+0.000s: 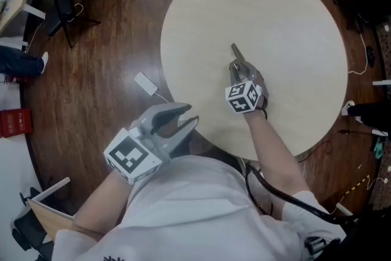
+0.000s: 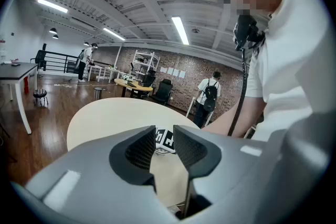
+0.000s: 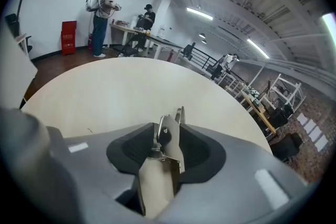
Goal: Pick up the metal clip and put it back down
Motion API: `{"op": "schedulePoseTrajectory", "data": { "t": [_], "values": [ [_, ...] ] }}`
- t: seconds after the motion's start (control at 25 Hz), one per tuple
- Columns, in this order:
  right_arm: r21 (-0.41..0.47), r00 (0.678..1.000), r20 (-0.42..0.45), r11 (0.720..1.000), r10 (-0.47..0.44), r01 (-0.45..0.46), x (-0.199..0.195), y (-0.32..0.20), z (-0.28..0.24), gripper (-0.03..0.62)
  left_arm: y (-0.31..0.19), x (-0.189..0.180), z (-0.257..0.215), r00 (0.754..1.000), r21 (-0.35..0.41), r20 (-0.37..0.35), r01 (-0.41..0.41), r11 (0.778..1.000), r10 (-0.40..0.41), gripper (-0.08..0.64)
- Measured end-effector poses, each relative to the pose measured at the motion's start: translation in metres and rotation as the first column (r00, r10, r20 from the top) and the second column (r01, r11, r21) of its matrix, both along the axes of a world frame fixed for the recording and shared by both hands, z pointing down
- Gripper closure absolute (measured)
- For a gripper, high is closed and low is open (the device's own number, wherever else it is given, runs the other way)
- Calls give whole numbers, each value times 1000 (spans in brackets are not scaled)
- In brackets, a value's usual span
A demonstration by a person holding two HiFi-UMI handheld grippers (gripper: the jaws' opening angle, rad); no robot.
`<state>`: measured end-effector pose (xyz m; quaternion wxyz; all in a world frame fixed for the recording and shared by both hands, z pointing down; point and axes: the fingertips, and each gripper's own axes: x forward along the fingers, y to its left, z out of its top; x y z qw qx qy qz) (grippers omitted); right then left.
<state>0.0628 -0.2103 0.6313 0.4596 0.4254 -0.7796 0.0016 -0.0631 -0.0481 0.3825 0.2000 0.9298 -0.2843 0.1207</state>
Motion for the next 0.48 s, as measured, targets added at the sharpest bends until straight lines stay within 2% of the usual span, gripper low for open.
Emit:
{"op": "schedulePoseTrajectory", "data": {
  "t": [0.2, 0.28, 0.44, 0.48],
  "values": [
    [64, 998, -43, 997, 45, -42, 4, -14, 0, 506, -10, -16, 5, 1000, -3, 16, -5, 1000, 5, 459],
    [78, 997, -58, 996, 53, -49, 5, -14, -1, 511, -12, -21, 7, 1000, -3, 15, -12, 1000, 12, 459],
    [93, 997, -43, 994, 68, -64, 7, -14, -6, 529, -16, -27, 7, 1000, -1, 12, -21, 1000, 21, 459],
    [102, 997, -34, 992, 72, -68, 8, -14, -10, 556, -16, -28, 7, 1000, 0, 10, -22, 1000, 22, 459]
  ]
}}
